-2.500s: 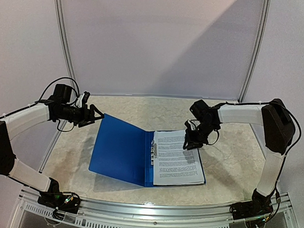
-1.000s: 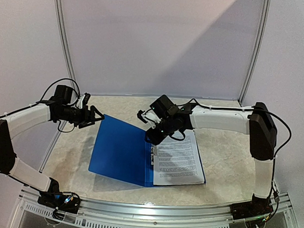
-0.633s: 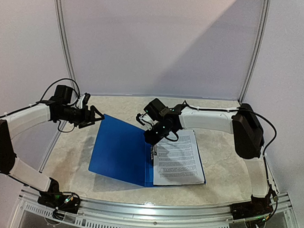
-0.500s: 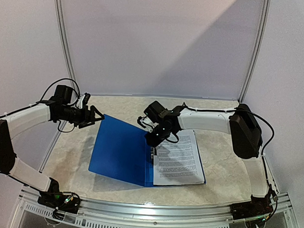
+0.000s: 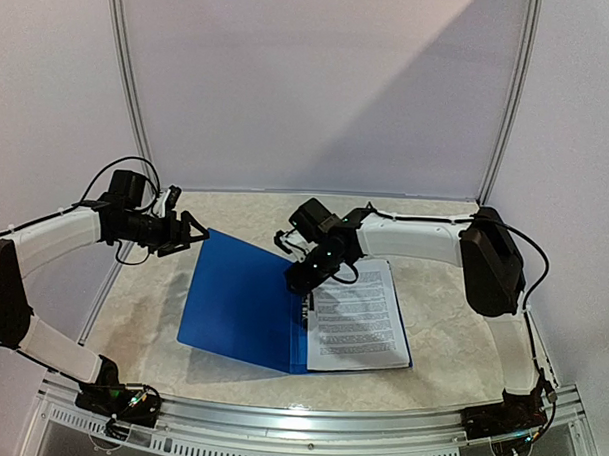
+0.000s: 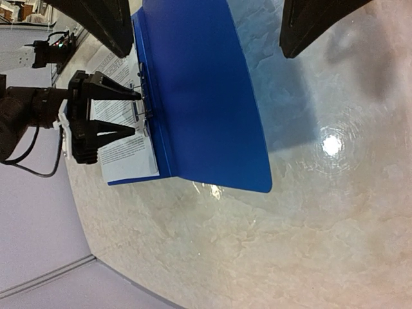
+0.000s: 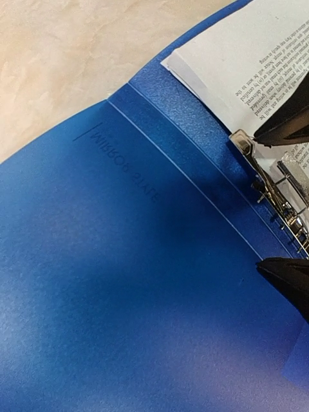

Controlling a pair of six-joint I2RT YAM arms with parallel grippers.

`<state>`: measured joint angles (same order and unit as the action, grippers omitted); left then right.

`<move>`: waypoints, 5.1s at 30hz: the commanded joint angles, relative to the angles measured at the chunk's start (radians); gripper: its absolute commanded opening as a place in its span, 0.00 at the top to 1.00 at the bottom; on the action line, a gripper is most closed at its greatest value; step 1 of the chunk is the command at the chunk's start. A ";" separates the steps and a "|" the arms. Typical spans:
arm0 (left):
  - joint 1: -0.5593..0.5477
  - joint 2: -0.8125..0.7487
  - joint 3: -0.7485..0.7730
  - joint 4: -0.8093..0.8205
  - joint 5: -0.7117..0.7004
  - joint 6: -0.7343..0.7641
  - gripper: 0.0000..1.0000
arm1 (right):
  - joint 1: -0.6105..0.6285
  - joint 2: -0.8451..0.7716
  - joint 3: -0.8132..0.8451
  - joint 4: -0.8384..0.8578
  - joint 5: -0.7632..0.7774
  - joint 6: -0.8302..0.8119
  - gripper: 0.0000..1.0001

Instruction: Put the files into the folder

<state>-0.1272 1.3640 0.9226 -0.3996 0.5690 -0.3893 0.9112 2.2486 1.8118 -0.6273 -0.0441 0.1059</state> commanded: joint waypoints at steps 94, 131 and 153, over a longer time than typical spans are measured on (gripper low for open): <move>0.002 -0.011 -0.006 0.024 0.009 0.013 0.19 | 0.030 -0.346 -0.206 -0.046 0.079 0.052 0.02; -0.004 -0.001 -0.031 0.045 0.012 -0.005 0.20 | -0.307 -0.400 -0.697 0.066 0.003 0.482 0.57; -0.004 -0.006 -0.030 0.046 0.015 -0.006 0.20 | -0.241 -0.378 -0.600 -0.048 0.141 0.483 0.57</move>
<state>-0.1272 1.3678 0.9012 -0.3710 0.5762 -0.3946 0.6674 1.8568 1.1816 -0.6392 0.0586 0.5892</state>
